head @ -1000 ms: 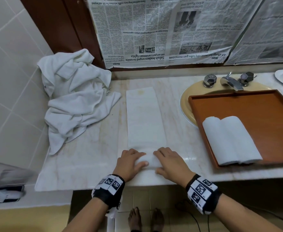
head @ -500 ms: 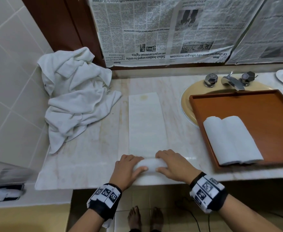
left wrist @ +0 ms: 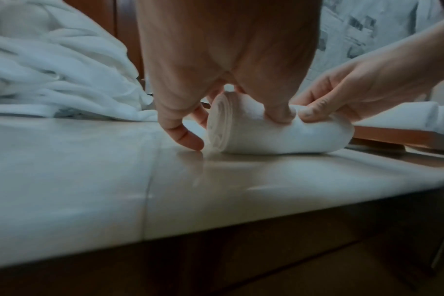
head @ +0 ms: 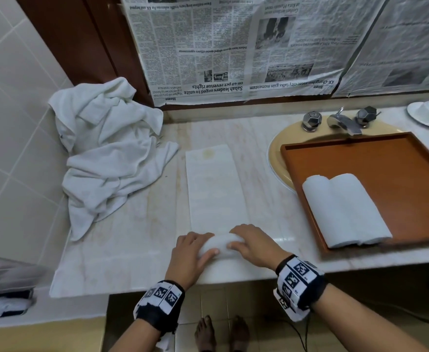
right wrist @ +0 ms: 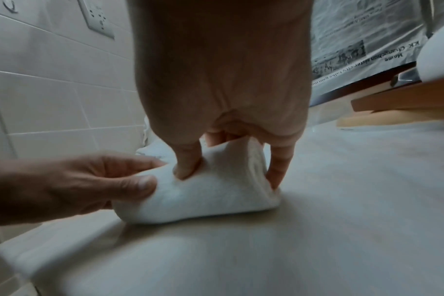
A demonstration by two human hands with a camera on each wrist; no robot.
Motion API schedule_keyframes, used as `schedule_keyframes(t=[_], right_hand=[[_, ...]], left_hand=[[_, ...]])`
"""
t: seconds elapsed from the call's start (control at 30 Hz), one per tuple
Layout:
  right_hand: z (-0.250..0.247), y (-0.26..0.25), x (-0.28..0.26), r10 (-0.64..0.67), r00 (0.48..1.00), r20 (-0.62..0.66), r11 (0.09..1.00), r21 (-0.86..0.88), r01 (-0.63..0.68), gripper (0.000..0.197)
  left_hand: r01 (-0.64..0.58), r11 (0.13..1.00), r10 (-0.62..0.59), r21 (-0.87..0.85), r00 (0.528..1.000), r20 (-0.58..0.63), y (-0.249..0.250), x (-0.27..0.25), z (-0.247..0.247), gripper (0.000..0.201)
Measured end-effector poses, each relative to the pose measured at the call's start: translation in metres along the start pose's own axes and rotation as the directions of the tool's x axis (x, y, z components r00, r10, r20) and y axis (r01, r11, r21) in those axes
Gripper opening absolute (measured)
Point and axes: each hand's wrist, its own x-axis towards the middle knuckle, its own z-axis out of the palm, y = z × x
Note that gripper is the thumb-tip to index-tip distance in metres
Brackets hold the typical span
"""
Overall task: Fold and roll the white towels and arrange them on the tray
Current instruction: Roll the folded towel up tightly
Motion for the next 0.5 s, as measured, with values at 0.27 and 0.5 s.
schedule_keyframes(t=[0.27,0.5], right_hand=[[0.021,0.002,-0.009,-0.176,0.981,-0.084,0.917,-0.377,0.132,0.06],[-0.003,-0.001,0.008,-0.005,0.989,0.147,0.998,-0.064,0.015,0.055]], left_hand=[[0.138,0.987,-0.127,-0.085,0.984,0.122,-0.005,0.025,-0.006,0.068],[-0.053,0.988,0.053,0.142,0.999,0.007,0.003,-0.001,-0.01,0.069]])
